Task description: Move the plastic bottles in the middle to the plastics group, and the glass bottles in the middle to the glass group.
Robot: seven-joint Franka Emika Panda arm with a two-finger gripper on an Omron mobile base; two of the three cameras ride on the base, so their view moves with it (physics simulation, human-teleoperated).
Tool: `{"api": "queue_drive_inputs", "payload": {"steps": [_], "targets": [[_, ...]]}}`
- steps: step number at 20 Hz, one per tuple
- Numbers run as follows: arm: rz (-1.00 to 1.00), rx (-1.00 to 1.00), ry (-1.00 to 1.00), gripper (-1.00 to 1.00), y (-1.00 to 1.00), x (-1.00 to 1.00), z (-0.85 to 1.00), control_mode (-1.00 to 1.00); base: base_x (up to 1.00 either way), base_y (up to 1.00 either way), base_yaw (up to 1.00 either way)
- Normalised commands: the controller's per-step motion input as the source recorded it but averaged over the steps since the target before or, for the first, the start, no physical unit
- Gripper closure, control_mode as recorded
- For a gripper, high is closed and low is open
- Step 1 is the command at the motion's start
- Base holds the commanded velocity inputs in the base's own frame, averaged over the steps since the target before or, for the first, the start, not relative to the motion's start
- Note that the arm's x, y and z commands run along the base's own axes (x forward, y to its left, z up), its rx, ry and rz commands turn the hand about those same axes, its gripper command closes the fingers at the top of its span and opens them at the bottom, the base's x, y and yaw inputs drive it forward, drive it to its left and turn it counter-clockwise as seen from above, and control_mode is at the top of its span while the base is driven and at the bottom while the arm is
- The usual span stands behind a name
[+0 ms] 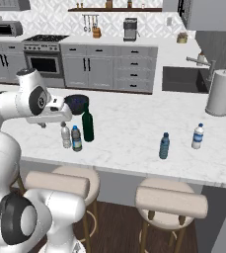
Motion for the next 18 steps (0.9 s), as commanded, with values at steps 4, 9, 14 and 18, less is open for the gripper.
{"api": "queue_drive_inputs", "payload": {"steps": [4, 9, 14, 18], "targets": [[0.0, 0.0, -0.15, -1.0, 0.51, 0.46, -0.42, -1.0, 0.0, 0.0, 0.0], [0.0, 0.0, -0.02, -1.0, -0.25, 0.3, -0.03, -1.0, 0.0, 0.0, 0.0], [0.04, 0.06, -0.05, -1.0, -0.31, 0.5, -0.43, -1.0, 0.0, 0.0, 0.0], [0.04, 0.09, -0.08, -1.0, -0.23, 0.47, -0.38, -1.0, 0.0, 0.0, 0.0]]}}
